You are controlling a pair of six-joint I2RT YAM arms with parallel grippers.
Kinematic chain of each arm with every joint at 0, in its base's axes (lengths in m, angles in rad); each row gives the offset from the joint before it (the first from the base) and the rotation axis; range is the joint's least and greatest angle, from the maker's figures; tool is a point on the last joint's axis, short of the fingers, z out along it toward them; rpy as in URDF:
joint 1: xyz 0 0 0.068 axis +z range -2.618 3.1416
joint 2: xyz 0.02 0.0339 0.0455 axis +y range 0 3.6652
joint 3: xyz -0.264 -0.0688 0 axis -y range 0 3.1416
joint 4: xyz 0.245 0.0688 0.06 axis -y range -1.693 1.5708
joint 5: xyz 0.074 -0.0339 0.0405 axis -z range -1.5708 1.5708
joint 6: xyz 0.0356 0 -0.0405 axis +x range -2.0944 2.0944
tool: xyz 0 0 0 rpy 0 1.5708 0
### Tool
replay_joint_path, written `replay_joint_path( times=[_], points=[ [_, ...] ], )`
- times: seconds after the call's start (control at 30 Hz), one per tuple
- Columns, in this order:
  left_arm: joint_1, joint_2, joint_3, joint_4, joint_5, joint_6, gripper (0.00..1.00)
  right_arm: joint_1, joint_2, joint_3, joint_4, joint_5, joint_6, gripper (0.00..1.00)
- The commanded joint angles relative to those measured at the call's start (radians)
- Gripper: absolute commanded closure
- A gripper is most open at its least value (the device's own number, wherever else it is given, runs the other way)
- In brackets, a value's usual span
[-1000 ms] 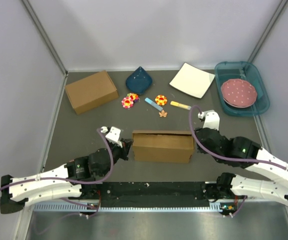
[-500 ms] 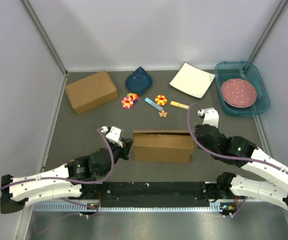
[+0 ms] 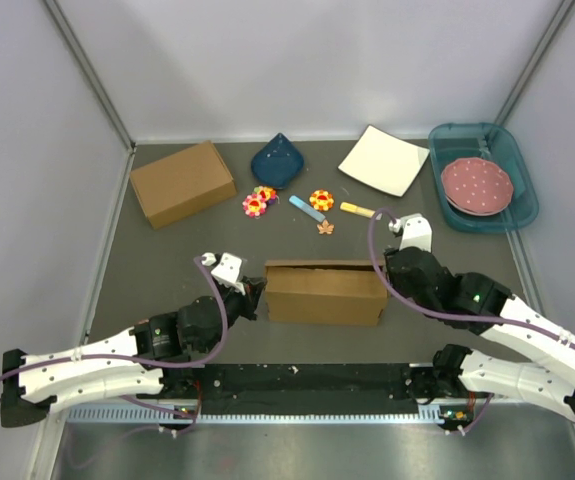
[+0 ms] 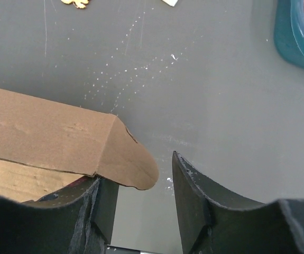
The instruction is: Fold the paper box
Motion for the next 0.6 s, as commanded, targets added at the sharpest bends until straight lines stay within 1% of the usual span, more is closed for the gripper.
replay_joint_path(
  times=[0.0,0.13,0.17,0.23,0.27,0.33,0.37,0.43,0.57],
  points=[
    [-0.004,0.013,-0.026,-0.083,0.030,0.004,1.00,-0.007,-0.017,0.017,0.038,0.005,-0.048,0.57],
    [-0.004,0.009,-0.030,-0.083,0.030,0.002,1.00,-0.006,-0.020,0.008,0.041,-0.010,-0.050,0.64],
    [-0.002,0.013,-0.030,-0.083,0.030,0.002,1.00,-0.009,-0.020,0.006,0.042,-0.012,-0.050,0.69],
    [-0.004,0.015,-0.028,-0.083,0.032,0.004,1.00,-0.007,-0.022,0.008,0.042,-0.016,-0.049,0.75],
    [-0.005,0.015,-0.028,-0.081,0.032,0.002,1.00,-0.010,-0.022,0.009,0.044,-0.019,-0.050,0.80],
    [-0.005,0.016,-0.026,-0.083,0.030,0.002,1.00,-0.009,-0.022,0.014,0.045,-0.027,-0.047,0.87],
    [-0.004,0.015,-0.026,-0.083,0.030,0.004,1.00,-0.007,-0.023,0.015,0.045,-0.032,-0.047,0.93],
    [-0.005,0.016,-0.026,-0.081,0.027,0.005,1.00,-0.007,-0.026,0.023,0.044,-0.047,-0.039,1.00],
    [-0.004,0.021,-0.025,-0.081,0.021,0.005,1.00,-0.007,-0.031,0.052,0.035,-0.087,-0.016,1.00]
  ],
)
